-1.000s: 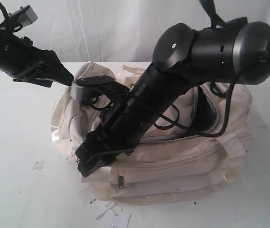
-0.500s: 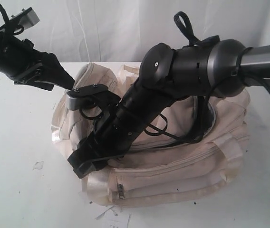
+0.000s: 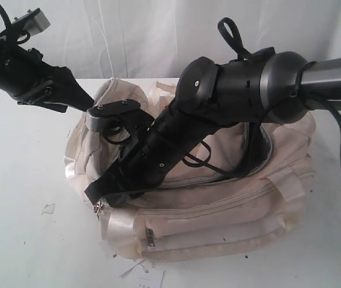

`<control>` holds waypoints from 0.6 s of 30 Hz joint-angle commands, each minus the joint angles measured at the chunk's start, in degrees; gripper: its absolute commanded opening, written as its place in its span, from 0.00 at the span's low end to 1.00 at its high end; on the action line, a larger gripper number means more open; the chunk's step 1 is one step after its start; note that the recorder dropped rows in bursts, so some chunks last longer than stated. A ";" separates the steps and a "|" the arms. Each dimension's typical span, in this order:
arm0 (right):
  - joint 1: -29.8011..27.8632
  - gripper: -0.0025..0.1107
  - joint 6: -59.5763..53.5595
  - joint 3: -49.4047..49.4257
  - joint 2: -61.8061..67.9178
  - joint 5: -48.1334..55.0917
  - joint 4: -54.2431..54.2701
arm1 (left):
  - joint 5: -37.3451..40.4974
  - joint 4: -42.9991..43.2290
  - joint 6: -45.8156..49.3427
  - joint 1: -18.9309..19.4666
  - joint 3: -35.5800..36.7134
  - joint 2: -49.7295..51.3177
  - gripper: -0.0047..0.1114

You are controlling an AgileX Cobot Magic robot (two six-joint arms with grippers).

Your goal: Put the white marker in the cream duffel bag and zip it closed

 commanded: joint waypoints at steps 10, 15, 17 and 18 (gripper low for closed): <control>-0.03 0.04 1.52 0.12 -6.25 15.39 -2.31 | -4.43 1.35 0.25 -0.05 -0.20 -0.14 0.66; -0.03 0.23 1.28 0.12 -4.45 11.75 3.97 | -1.78 0.33 0.25 -0.05 -0.20 -0.14 0.53; -0.03 0.32 1.54 -0.02 -3.33 8.51 4.97 | -0.11 0.07 0.25 -0.05 -0.20 -0.14 0.54; -0.03 0.35 1.99 -0.30 -2.76 7.49 5.38 | 0.32 -0.06 0.25 -0.05 -0.20 -0.14 0.55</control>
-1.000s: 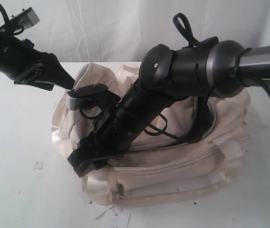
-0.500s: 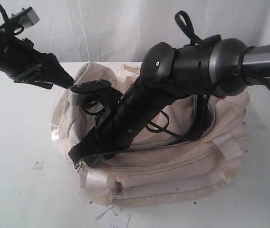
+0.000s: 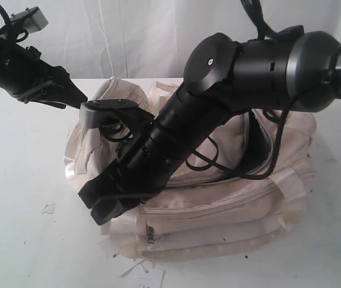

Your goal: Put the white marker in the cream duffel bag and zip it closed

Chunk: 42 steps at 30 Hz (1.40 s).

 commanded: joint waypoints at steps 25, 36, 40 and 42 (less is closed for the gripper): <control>0.08 0.02 7.22 -1.94 0.80 -10.15 -1.41 | 3.51 -0.14 0.24 -0.05 -0.20 -0.20 0.60; -0.03 0.02 13.32 -1.94 -1.25 5.07 -20.52 | 3.19 -0.14 2.72 -0.05 -0.20 -0.20 0.60; -0.03 0.02 16.43 -1.94 -1.25 2.95 -24.98 | 8.07 -7.56 14.20 -0.05 -0.20 -0.81 0.60; -0.03 0.02 17.65 -1.94 -1.25 1.71 -26.88 | 12.23 -11.71 6.04 -0.59 -0.20 -0.92 0.60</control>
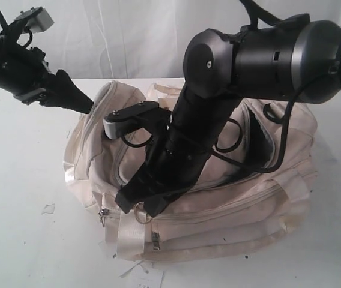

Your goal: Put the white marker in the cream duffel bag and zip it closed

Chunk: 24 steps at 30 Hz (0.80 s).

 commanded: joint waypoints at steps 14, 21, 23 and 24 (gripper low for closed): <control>-0.15 0.02 2.13 -0.13 -0.58 -1.85 -4.21 | -5.22 21.99 -26.99 -16.24 -0.20 -0.53 0.60; -0.15 0.02 2.13 -0.13 -0.58 -2.76 -4.00 | -2.97 23.57 -29.75 -17.34 -0.20 3.34 0.60; -0.15 0.02 2.13 -0.13 -0.58 -2.90 -4.00 | -2.97 21.18 -29.74 -17.34 -0.20 3.95 0.60; -0.15 0.02 2.13 -0.13 -0.58 -2.90 -4.00 | -2.81 20.11 -29.74 -17.34 -0.20 4.00 0.60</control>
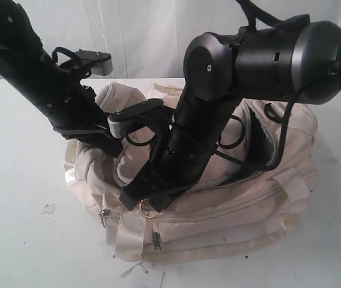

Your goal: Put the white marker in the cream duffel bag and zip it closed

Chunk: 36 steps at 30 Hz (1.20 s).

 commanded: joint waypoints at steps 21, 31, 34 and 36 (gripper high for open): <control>-0.04 0.02 -0.46 -0.22 -2.64 -6.99 1.20 | -5.47 -6.55 -4.40 -0.39 0.39 5.58 0.55; -0.04 0.02 -0.46 -0.22 -2.89 -8.71 1.20 | -6.67 -6.55 -0.64 -0.39 0.39 5.73 0.04; -0.04 0.02 -0.46 -0.22 -2.89 -8.42 1.20 | -7.86 -6.55 -0.64 -0.26 0.39 5.73 0.04; -0.04 0.02 -0.46 -0.22 -2.89 -7.84 1.08 | -9.14 -5.90 -0.64 -0.26 0.39 5.73 0.04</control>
